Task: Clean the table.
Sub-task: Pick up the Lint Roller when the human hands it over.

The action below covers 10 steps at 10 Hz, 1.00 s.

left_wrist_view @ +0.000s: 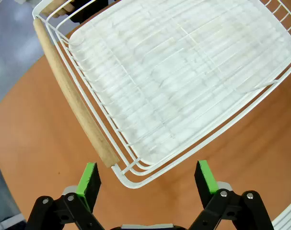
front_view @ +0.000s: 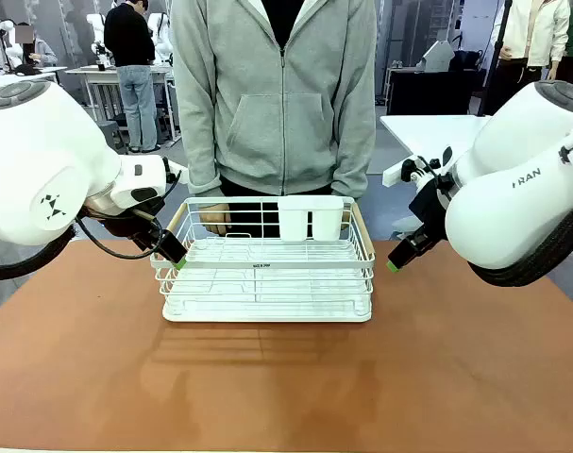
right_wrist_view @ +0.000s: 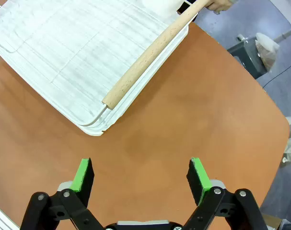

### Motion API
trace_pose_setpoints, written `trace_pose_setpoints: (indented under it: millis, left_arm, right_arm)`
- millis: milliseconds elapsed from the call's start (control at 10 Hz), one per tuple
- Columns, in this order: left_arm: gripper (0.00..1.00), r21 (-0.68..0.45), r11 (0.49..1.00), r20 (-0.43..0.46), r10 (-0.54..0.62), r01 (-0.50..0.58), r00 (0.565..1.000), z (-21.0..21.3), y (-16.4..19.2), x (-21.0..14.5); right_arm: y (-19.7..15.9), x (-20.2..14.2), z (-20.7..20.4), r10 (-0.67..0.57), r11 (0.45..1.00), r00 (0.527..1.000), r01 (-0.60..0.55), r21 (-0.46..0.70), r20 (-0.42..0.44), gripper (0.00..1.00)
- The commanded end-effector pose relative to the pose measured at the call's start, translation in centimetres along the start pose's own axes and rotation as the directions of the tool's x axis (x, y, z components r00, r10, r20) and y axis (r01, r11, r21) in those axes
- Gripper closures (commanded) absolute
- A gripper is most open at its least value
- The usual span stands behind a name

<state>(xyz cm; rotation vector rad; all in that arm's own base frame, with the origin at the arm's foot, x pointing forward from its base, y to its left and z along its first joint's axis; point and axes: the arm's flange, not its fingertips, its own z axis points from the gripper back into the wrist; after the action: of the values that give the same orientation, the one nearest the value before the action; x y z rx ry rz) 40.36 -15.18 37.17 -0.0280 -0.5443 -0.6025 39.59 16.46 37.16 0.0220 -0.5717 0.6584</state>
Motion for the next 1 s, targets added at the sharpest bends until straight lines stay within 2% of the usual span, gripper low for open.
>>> trace_pose_setpoints:
  millis: [0,900]
  left_arm:
    - [0.00,0.000,1.000,0.001,0.000,0.000,1.000,0.01,-0.01,0.01]
    - [0.00,0.000,1.000,0.001,0.000,0.000,1.000,0.01,-0.01,0.01]
  right_arm:
    - [0.00,0.00,0.00,0.000,1.000,1.000,0.000,0.000,0.000,0.00]
    - [0.00,0.00,0.00,0.000,1.000,1.000,0.000,0.000,0.000,0.00]
